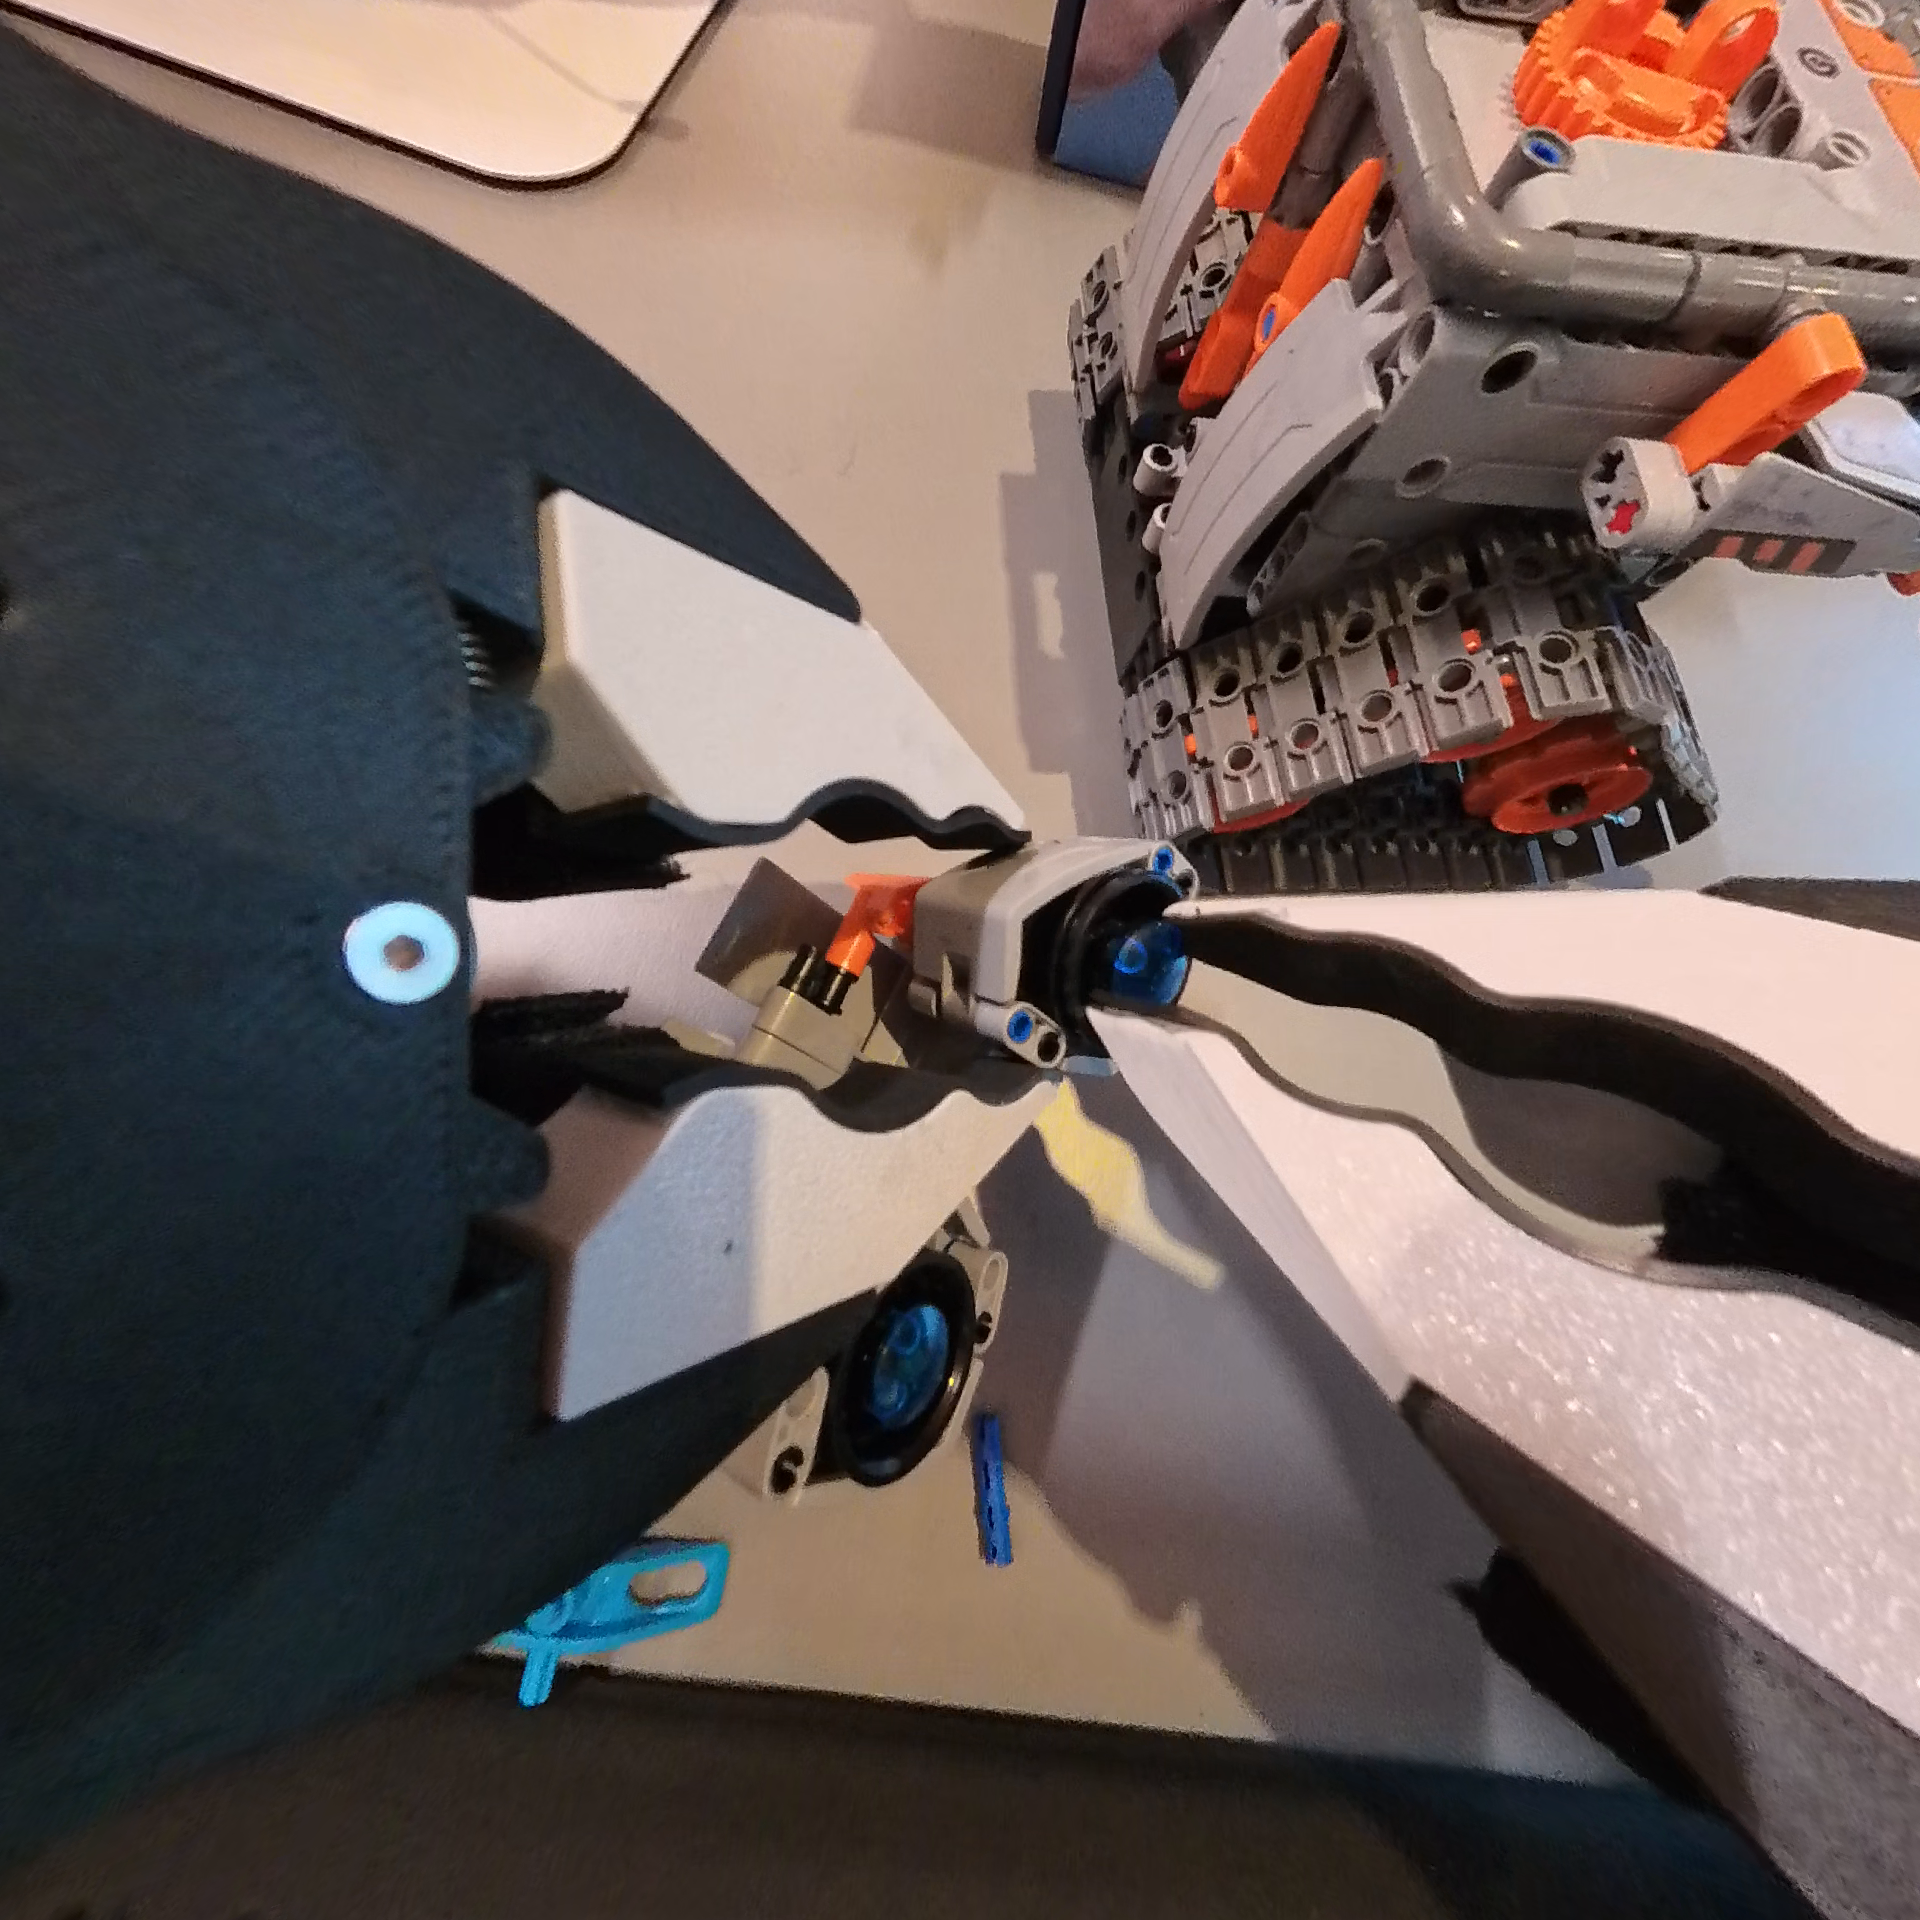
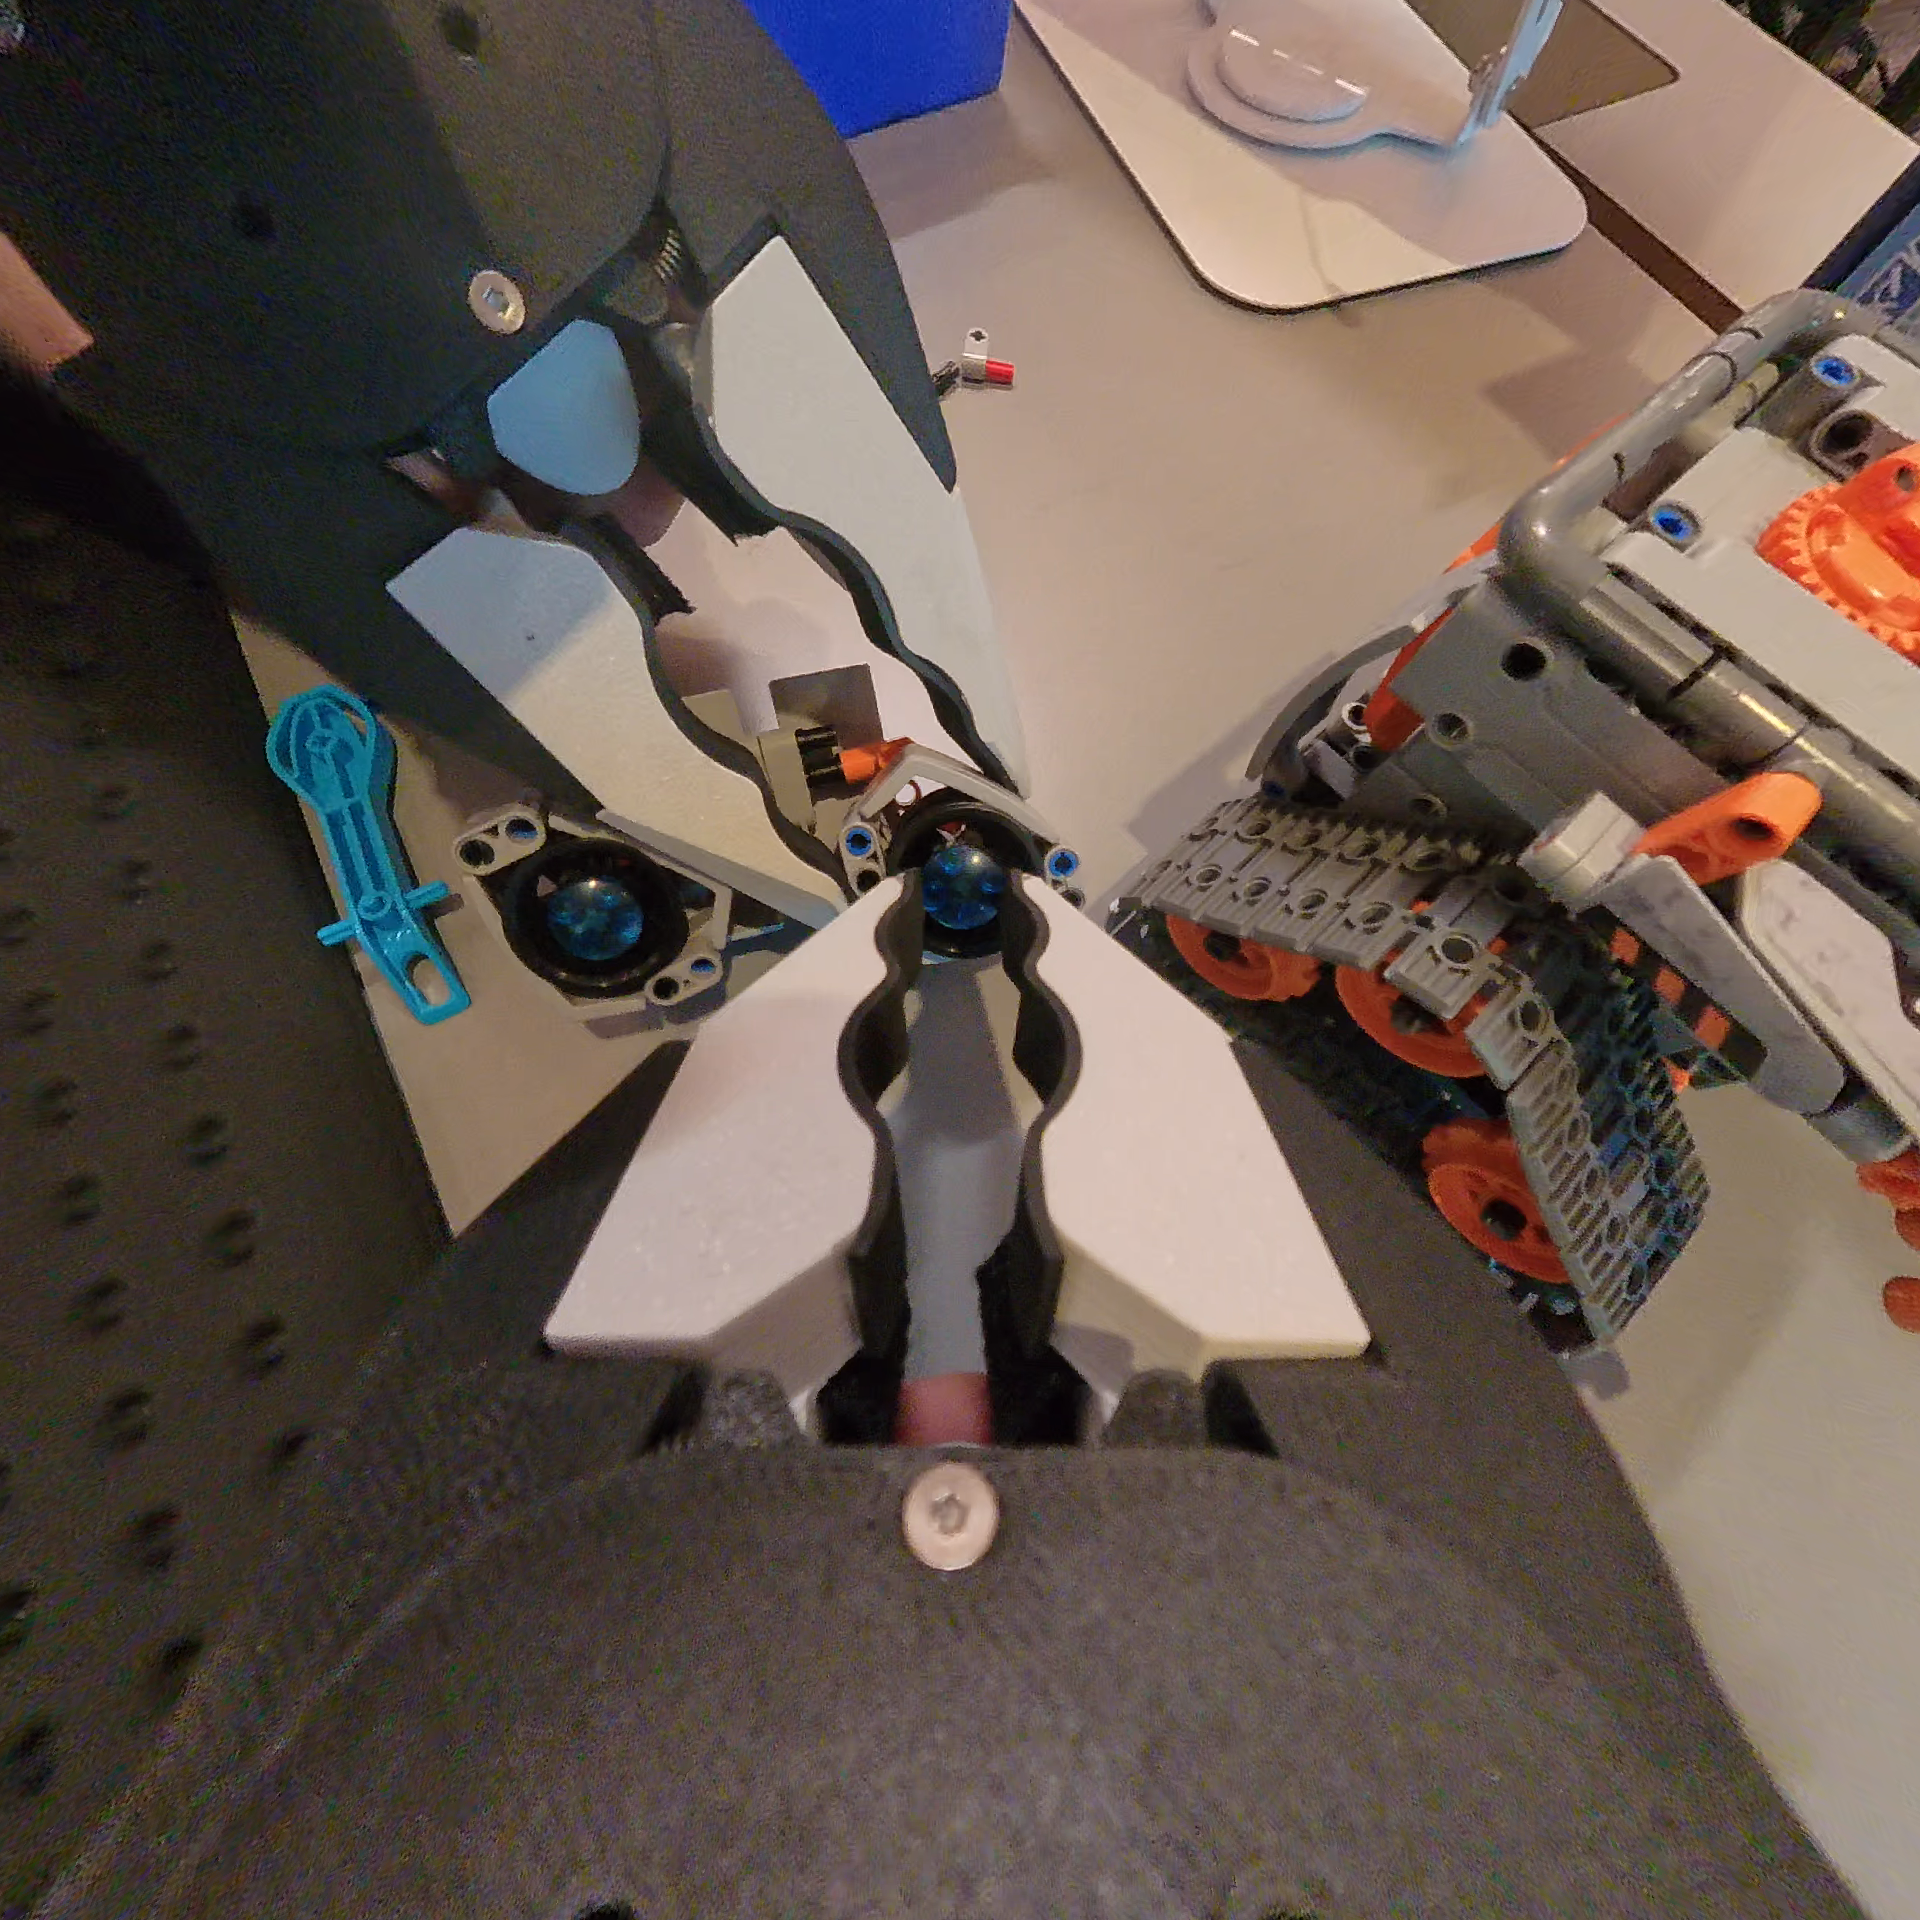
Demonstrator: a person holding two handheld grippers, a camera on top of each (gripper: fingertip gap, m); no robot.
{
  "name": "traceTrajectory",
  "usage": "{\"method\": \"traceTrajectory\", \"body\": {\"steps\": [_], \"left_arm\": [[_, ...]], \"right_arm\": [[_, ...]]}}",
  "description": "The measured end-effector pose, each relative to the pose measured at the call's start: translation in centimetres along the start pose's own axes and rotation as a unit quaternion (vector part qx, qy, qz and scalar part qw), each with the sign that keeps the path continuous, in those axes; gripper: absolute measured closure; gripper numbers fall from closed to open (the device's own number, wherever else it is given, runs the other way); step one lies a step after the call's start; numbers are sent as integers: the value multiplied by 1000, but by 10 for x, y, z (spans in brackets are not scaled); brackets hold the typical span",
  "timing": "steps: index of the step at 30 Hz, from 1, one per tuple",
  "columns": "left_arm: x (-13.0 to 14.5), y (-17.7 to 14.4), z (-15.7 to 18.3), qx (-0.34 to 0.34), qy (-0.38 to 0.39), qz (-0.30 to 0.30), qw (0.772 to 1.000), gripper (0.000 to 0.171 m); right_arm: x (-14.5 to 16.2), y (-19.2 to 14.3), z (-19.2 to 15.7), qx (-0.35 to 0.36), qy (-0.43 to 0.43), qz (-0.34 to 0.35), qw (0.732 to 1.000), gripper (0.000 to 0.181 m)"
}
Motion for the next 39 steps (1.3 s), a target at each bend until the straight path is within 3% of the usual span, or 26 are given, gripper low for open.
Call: {"method": "traceTrajectory", "body": {"steps": [10, 24, 31, 39], "left_arm": [[-1, 0, 0, -25, 9, -10, 1000, 135], [-2, -4, 2, -13, 16, 5, 1000, 135], [-4, -5, 5, -3, 37, 19, 999, 135], [-1, -3, 7, 80, 24, 49, 995, 135]], "right_arm": [[1, 2, 5, -44, 62, 15, 997, 169], [-1, -5, 0, 1, -59, 21, 998, 168], [3, -8, -1, -27, -91, 33, 995, 168], [8, -9, -1, -73, -136, 46, 987, 168]]}}
Point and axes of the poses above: each gripper's, where its closed fingertips meet, y out along the fingers, x out of its underside, z = x × y across the jaws, the point moved 6 cm from there along -y, back along the fingers, and after that the axes turned 13 degrees about -z, right-handed, at the moved point
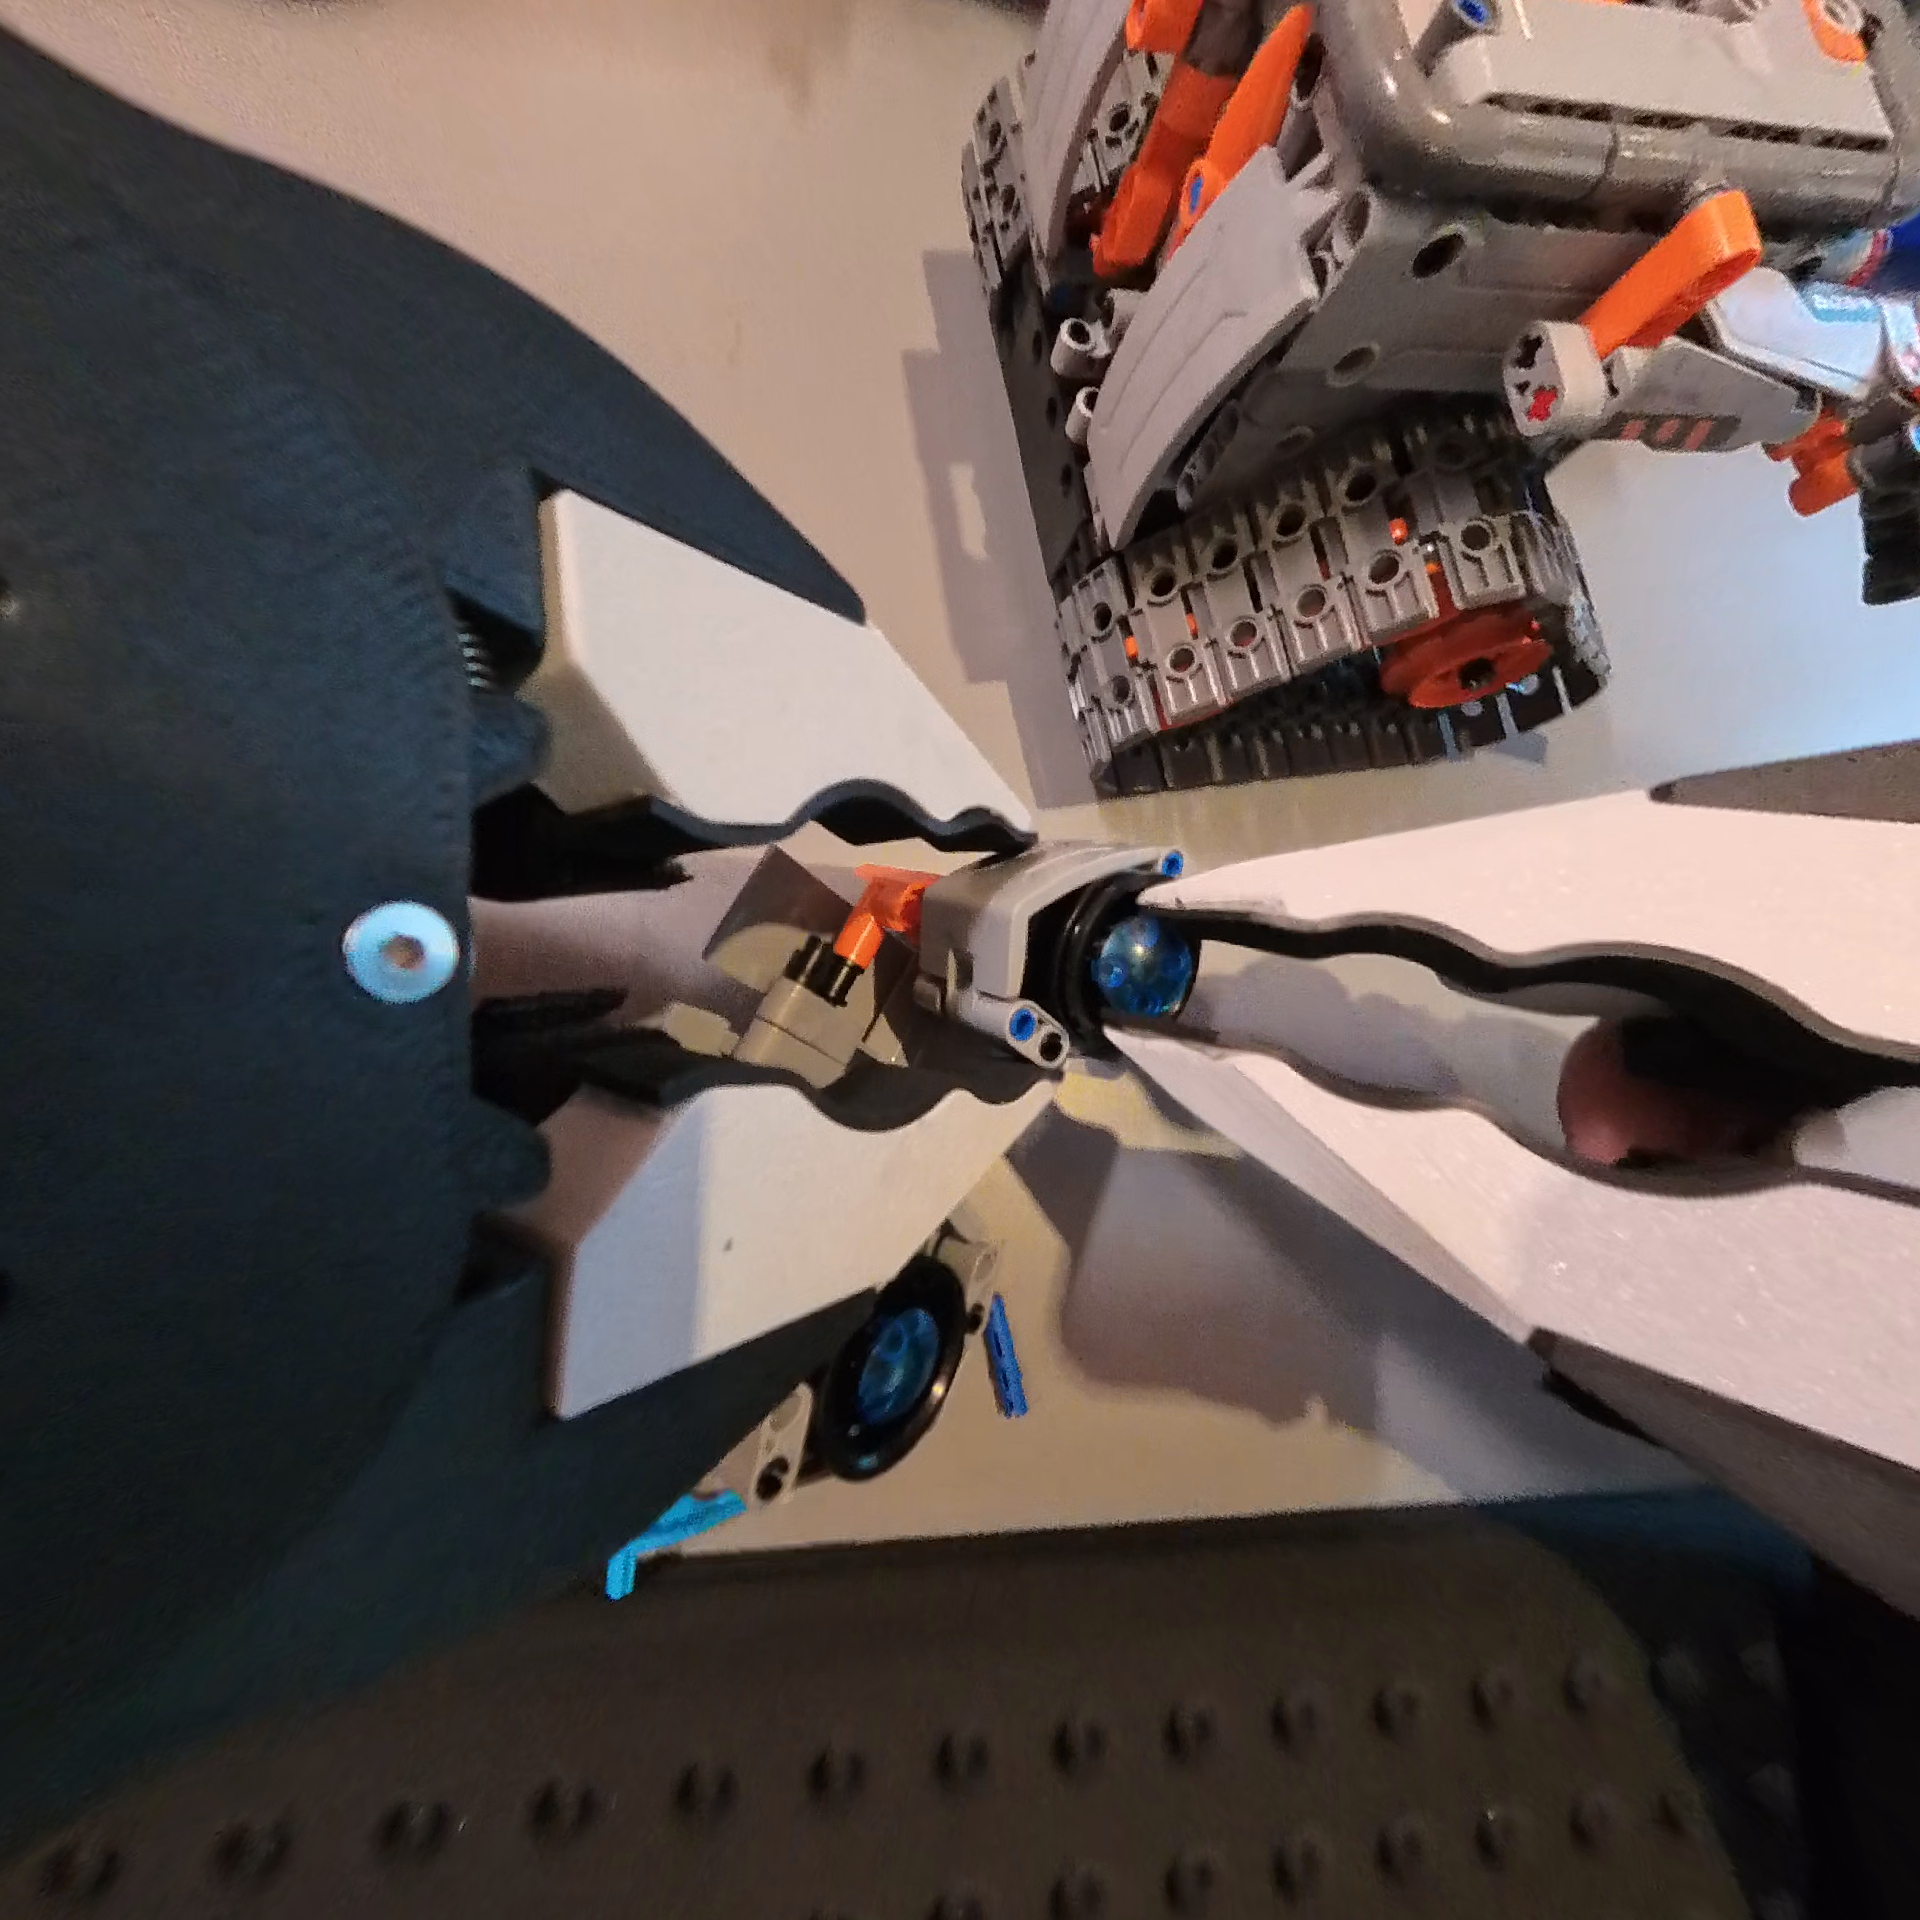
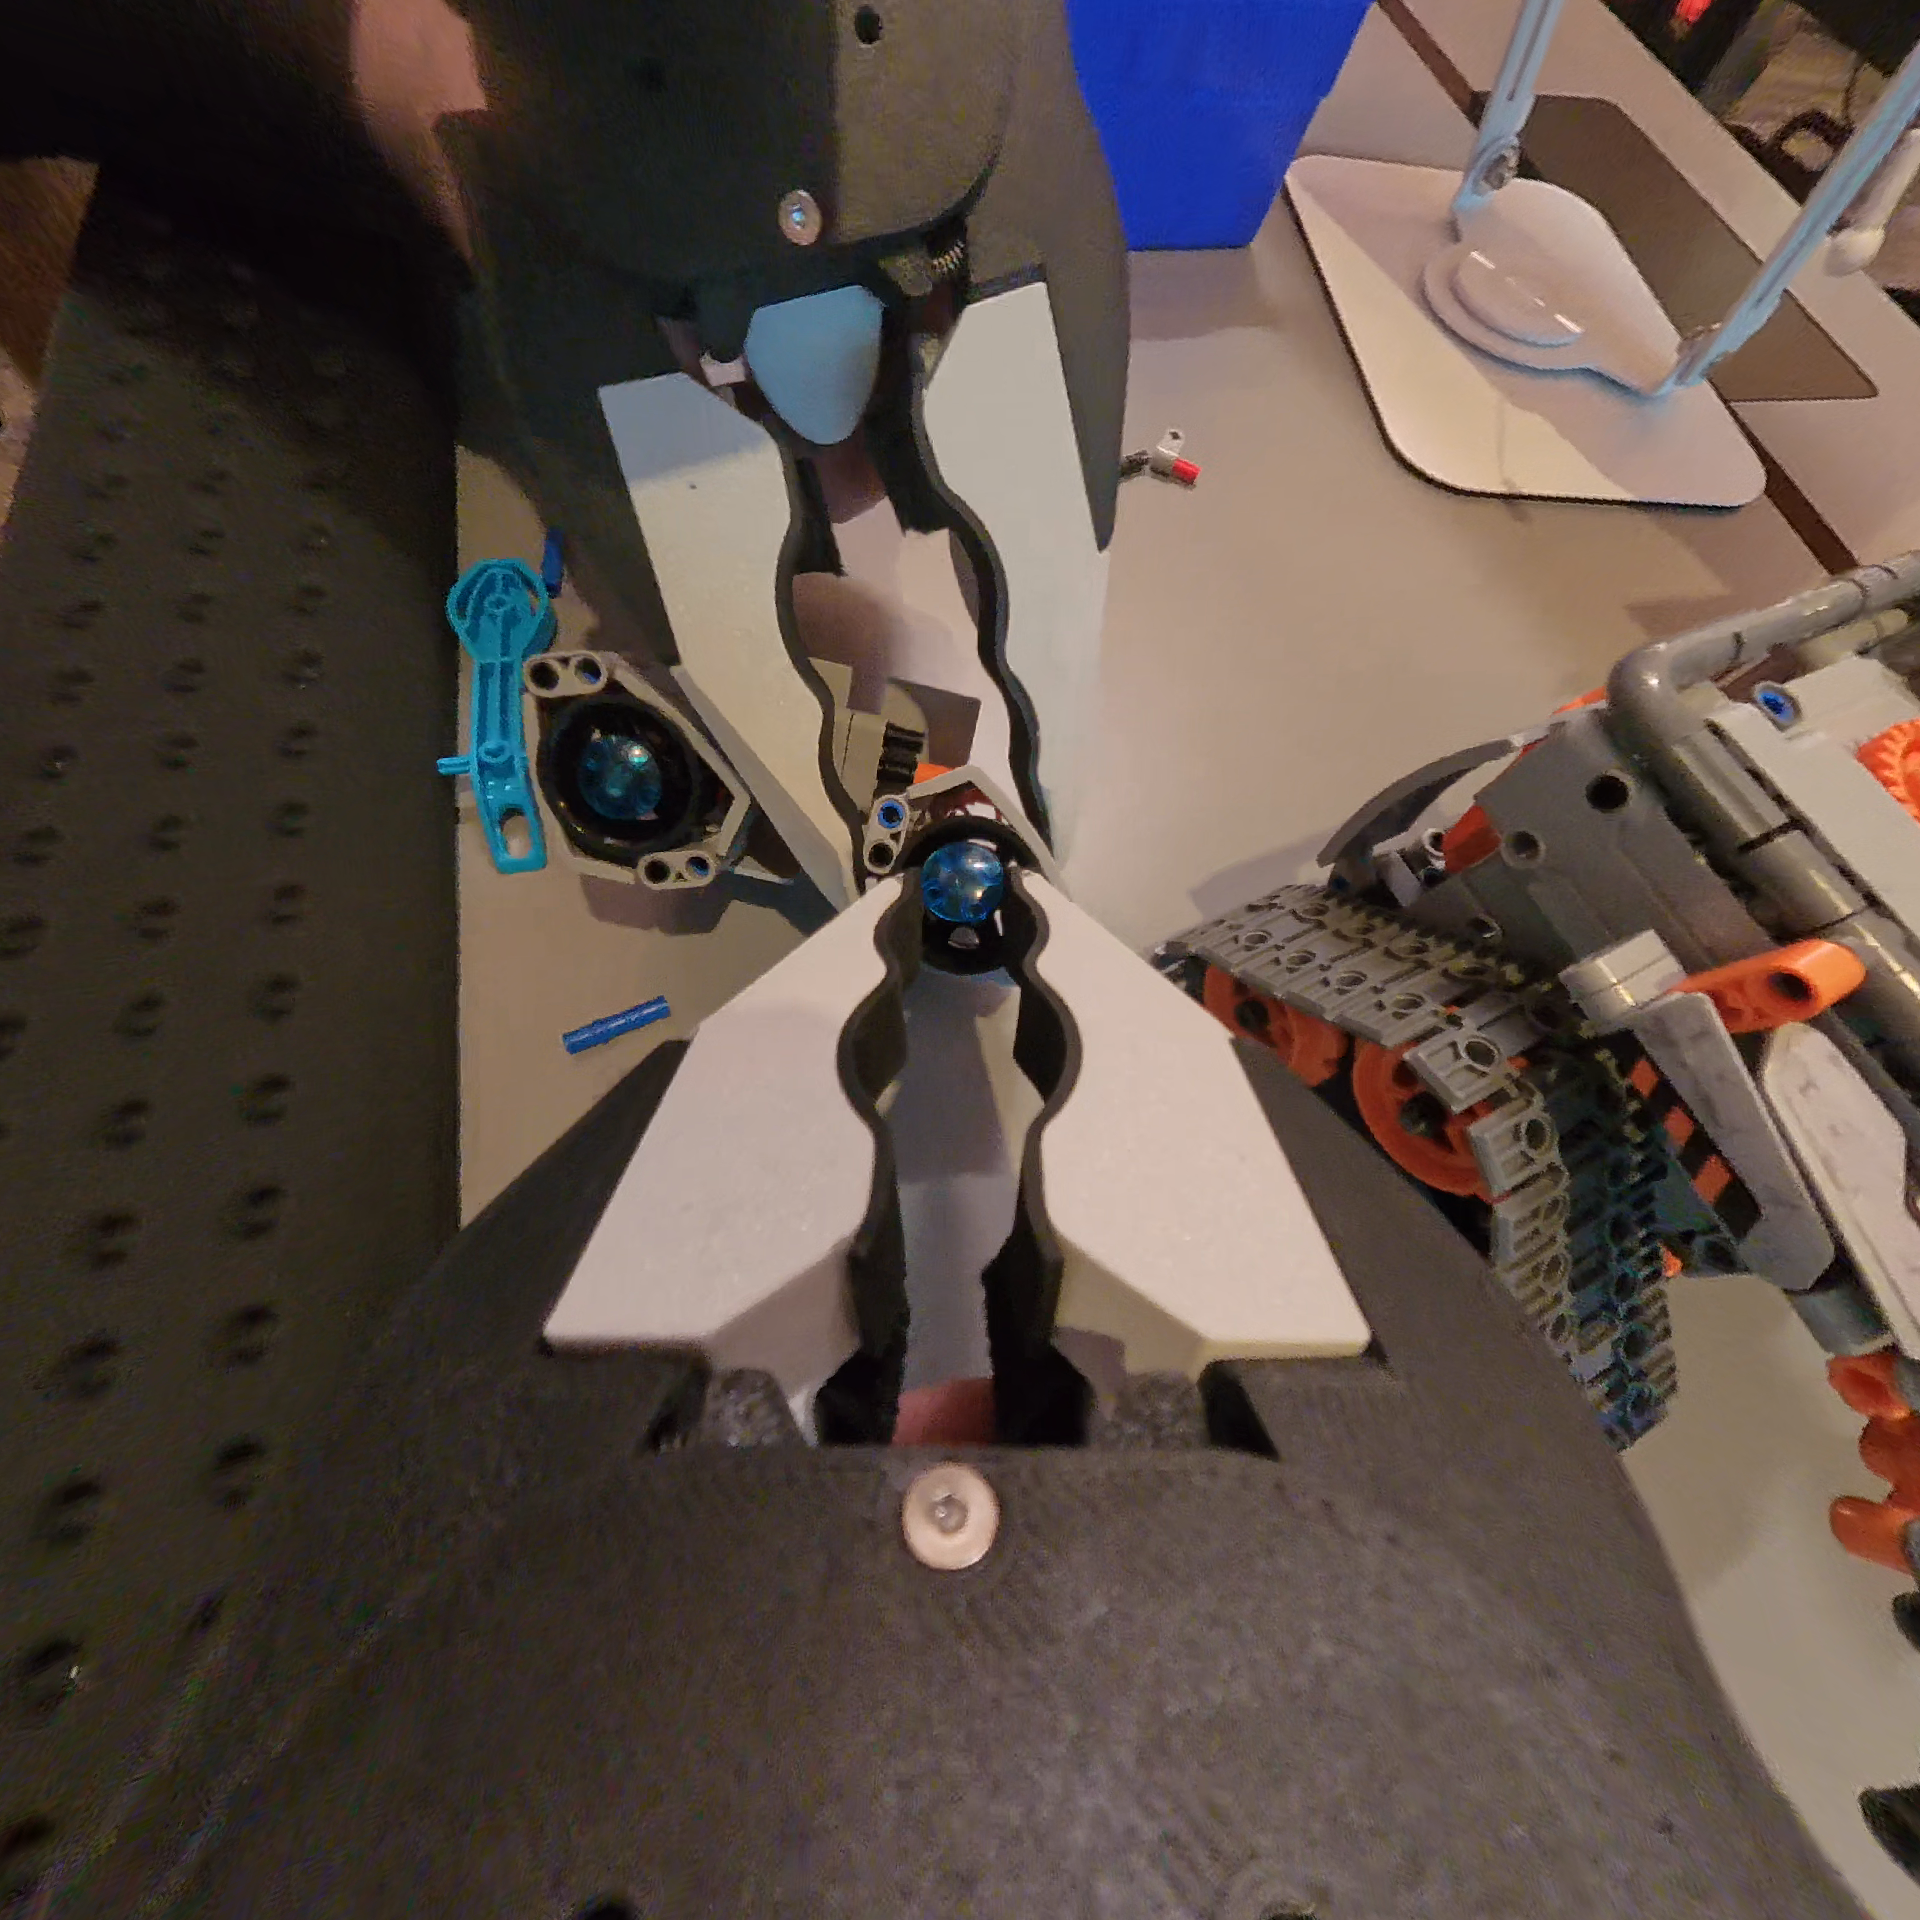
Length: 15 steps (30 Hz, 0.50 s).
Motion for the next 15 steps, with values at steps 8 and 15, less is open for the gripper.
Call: {"method": "traceTrajectory", "body": {"steps": [8, 15], "left_arm": [[1, 1, 3, 60, -7, 28, 998, 135], [1, 2, 3, 86, -10, 39, 995, 135]], "right_arm": [[7, -2, 0, -77, 0, 37, 996, 168], [10, -3, 1, -91, -20, 48, 995, 169]]}}
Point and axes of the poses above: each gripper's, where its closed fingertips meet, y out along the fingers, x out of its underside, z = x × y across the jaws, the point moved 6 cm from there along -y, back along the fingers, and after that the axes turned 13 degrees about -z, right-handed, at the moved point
